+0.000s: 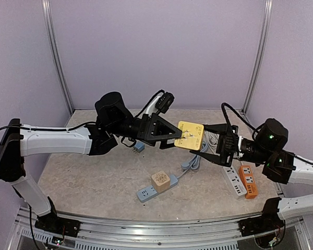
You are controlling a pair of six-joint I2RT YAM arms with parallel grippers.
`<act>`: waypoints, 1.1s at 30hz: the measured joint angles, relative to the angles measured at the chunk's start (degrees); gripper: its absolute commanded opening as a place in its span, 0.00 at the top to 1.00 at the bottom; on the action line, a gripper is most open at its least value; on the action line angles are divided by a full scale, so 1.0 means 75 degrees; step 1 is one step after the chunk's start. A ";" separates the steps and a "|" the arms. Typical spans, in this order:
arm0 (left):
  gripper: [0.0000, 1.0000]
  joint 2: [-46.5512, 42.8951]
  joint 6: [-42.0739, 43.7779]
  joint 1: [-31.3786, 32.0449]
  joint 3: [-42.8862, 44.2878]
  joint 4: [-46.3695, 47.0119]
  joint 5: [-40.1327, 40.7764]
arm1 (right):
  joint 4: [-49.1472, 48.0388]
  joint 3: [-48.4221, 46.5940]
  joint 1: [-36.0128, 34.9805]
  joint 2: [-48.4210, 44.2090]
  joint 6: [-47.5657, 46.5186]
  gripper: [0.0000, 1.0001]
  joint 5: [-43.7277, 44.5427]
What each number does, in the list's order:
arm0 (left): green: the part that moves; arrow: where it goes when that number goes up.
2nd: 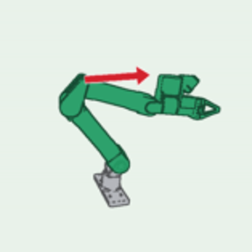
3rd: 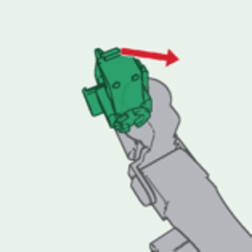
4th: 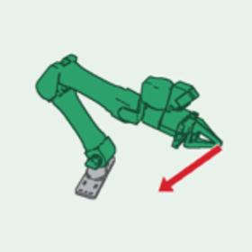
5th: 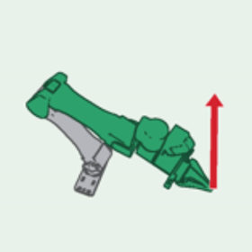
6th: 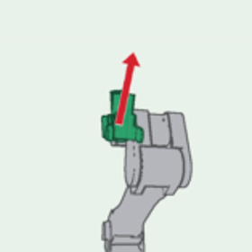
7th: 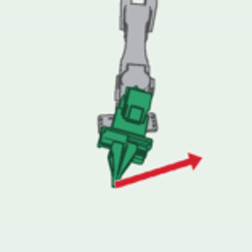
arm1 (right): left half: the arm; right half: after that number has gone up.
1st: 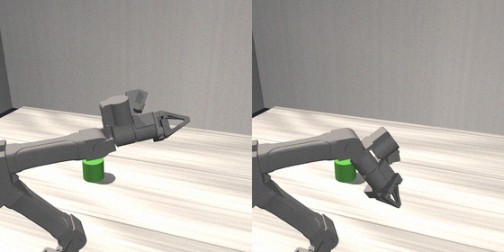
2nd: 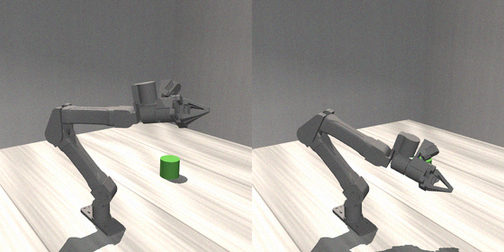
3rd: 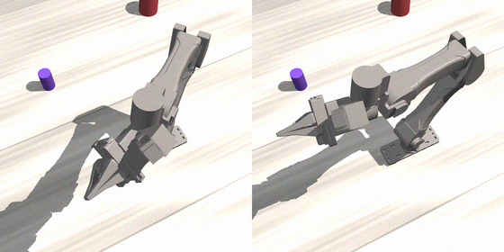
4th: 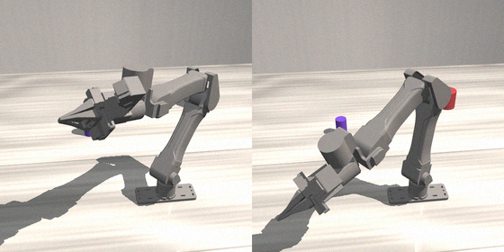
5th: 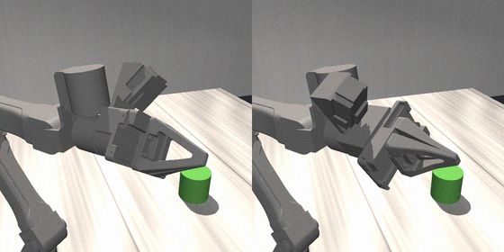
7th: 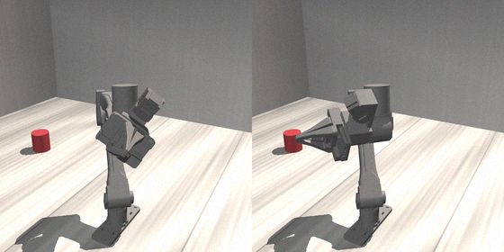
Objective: Insert the plug
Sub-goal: Pass from the left arm to the right, then pass from the right arm to the left
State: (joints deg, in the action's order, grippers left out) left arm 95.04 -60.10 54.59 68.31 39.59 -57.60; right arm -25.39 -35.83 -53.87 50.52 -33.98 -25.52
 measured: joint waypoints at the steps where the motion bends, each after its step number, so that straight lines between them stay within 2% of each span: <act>1: 0.01 -0.0050 -0.0006 -0.0044 -0.0105 -0.0041 0.0070 | 0.0134 0.0000 0.0000 -0.0052 0.0015 1.00 0.0070; 5: 0.01 -0.0437 0.0044 -0.0458 -0.0624 -0.0493 0.0548 | 0.1346 -0.0338 0.0000 -0.0271 0.0256 1.00 0.0688; 9: 0.01 -0.1160 0.0574 -0.0848 -0.0787 -0.1827 0.1422 | 0.2600 -0.1003 0.0000 -0.0353 0.0729 1.00 0.1440; 14: 0.01 -0.1626 0.1734 -0.0729 0.0210 -0.4159 0.2547 | 0.3768 -0.1486 0.0000 -0.0332 0.1268 1.00 0.2261; 20: 0.01 -0.1169 0.2719 -0.0283 0.1891 -0.6044 0.3343 | 0.4858 -0.1955 0.0000 0.0189 0.1600 1.00 0.2795; 28: 0.01 0.0184 0.3258 0.0146 0.3045 -0.7755 0.4004 | 0.5412 -0.2133 -0.0003 0.0586 0.1725 1.00 0.3013; 33: 0.01 0.0583 0.3337 0.0274 0.3331 -0.8326 0.4205 | 0.5613 -0.2142 -0.0017 0.0621 0.1746 1.00 0.3171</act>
State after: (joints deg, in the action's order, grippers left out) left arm 99.42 -35.07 56.64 93.30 -22.85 -26.06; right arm 16.71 -51.90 -54.00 55.18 -20.88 -1.74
